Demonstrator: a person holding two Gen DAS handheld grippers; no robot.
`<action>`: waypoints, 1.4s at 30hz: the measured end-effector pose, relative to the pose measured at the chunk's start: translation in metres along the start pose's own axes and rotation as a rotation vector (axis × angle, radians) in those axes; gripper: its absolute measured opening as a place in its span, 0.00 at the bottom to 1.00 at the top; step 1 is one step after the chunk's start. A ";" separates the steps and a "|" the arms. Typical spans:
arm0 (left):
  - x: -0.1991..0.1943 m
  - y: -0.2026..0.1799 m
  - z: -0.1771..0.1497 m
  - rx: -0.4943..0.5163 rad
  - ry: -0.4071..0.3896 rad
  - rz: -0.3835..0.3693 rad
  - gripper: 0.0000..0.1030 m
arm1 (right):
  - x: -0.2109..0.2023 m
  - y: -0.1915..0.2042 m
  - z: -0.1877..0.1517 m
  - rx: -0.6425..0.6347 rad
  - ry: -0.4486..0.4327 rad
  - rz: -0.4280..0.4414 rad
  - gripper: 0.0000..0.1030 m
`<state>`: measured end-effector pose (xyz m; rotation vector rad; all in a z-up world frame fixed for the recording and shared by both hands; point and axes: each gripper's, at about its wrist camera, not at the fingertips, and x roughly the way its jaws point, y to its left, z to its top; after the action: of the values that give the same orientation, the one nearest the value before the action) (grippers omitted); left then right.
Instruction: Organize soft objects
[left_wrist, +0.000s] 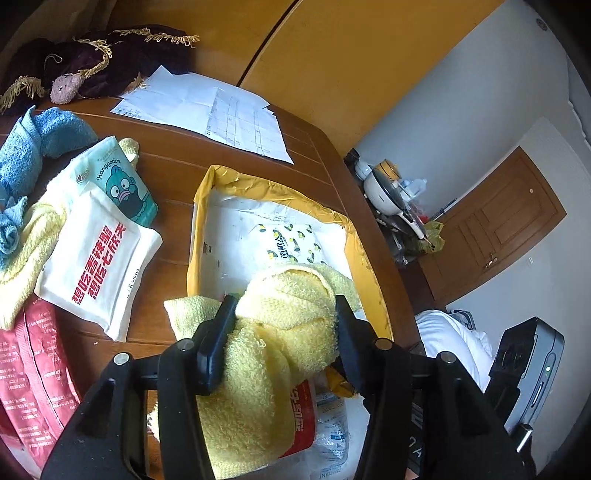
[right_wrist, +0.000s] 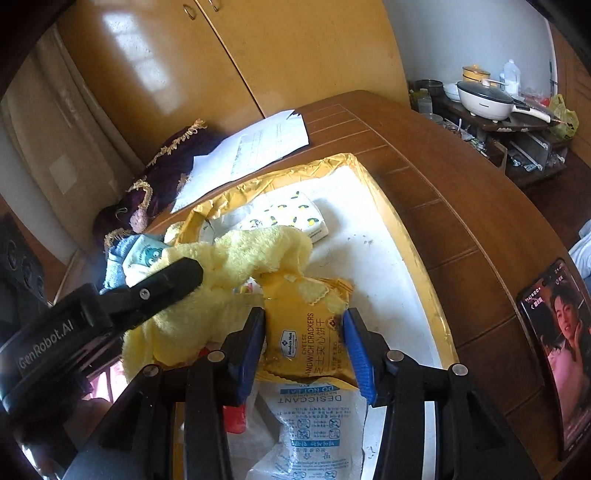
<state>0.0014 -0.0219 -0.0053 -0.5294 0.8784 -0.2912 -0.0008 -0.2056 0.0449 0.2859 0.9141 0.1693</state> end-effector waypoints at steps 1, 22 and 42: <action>-0.001 0.001 0.001 -0.006 0.005 -0.015 0.52 | -0.003 -0.001 0.000 0.010 -0.009 0.018 0.49; -0.132 0.082 -0.023 -0.069 -0.327 0.157 0.71 | -0.041 0.083 -0.029 -0.177 -0.143 0.306 0.68; -0.169 0.172 -0.038 -0.258 -0.361 0.312 0.71 | 0.028 0.192 -0.081 -0.460 0.128 0.220 0.68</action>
<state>-0.1275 0.1856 -0.0095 -0.6487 0.6358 0.2021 -0.0528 -0.0016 0.0375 -0.0539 0.9412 0.5971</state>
